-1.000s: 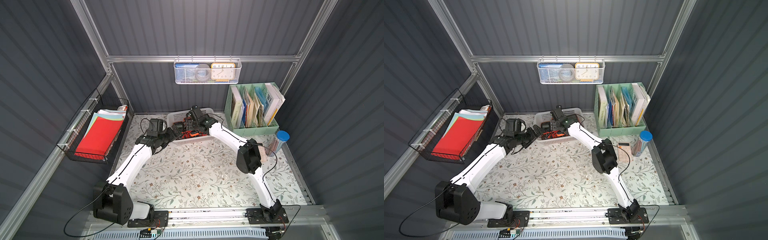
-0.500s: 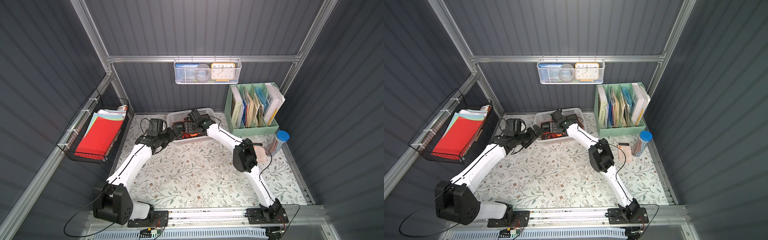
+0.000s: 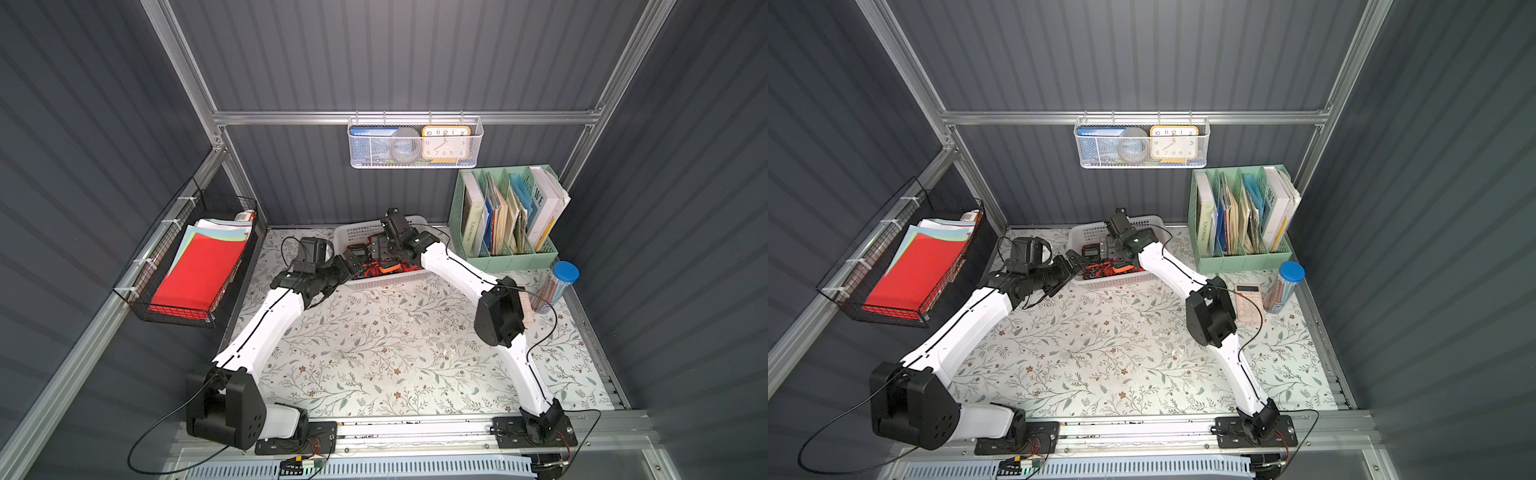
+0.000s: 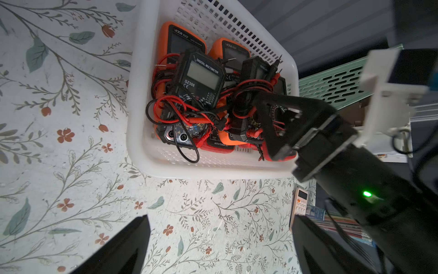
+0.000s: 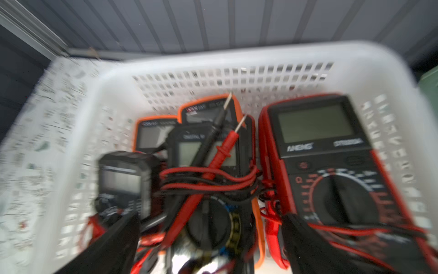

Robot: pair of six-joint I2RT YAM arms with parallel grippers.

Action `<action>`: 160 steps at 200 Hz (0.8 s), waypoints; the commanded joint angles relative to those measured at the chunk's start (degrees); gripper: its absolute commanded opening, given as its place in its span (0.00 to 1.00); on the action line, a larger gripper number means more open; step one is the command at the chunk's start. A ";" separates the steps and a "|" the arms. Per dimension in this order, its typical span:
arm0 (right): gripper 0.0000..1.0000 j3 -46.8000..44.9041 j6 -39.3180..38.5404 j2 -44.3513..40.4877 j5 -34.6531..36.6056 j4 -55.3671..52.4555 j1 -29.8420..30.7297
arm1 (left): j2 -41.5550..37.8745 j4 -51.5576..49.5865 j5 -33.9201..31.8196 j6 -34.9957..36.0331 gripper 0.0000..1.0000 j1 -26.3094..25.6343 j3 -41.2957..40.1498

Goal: Put the multimeter into the basket
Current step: Place the multimeter in the basket, then reset both arms

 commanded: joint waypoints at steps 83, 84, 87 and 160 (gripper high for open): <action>0.99 -26.64 -0.61 -28.55 0.68 12.81 -0.53 | 0.75 -7.13 -8.49 13.34 0.99 -0.22 11.19; 0.99 -27.15 -0.56 -29.01 0.68 13.00 -0.60 | 0.72 -7.21 -8.60 13.48 0.99 -0.22 11.27; 0.99 -28.50 -0.55 -29.98 0.80 13.39 -0.74 | 0.71 -7.35 -9.09 13.90 0.99 -0.20 11.44; 0.99 -55.54 -1.12 -52.53 6.12 17.59 -9.28 | -8.59 8.05 -23.05 23.77 0.99 -0.53 -2.47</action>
